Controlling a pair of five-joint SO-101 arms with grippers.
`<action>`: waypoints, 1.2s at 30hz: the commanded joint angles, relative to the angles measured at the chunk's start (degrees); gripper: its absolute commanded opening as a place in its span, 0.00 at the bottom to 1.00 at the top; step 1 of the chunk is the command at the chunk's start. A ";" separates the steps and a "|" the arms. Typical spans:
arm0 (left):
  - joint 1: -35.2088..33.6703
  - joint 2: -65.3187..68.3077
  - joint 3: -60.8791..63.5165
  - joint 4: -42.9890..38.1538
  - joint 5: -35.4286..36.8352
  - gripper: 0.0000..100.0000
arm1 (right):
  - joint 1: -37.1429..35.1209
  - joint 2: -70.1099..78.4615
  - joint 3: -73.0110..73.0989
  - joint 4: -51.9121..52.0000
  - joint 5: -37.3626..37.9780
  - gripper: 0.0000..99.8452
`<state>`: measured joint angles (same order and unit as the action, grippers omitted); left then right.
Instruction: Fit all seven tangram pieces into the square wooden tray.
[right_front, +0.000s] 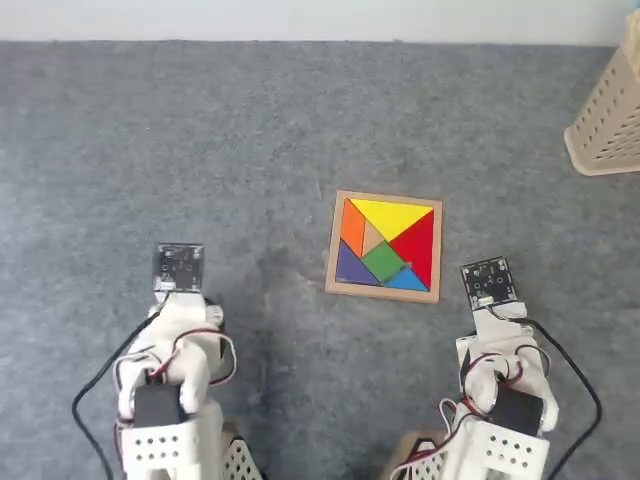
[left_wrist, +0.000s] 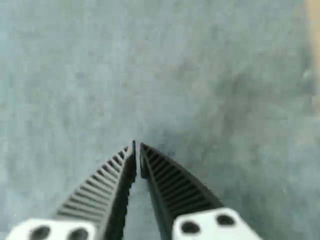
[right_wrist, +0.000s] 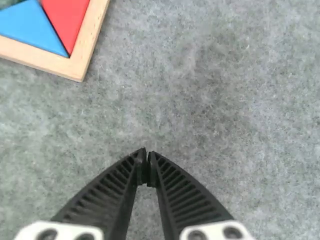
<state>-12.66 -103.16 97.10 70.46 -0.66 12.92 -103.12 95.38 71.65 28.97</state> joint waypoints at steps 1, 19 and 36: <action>-3.08 -0.88 -0.57 1.67 -0.44 0.02 | 0.66 -0.84 1.05 0.66 0.44 0.01; -3.87 -0.88 -0.57 1.67 -0.44 0.02 | 0.40 -0.84 1.05 0.66 0.44 0.01; -3.87 -0.88 -0.57 1.67 -0.44 0.02 | 0.40 -0.84 1.05 0.66 0.44 0.01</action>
<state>-16.35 -103.25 97.10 71.96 -0.92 12.92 -103.12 95.38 71.65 28.97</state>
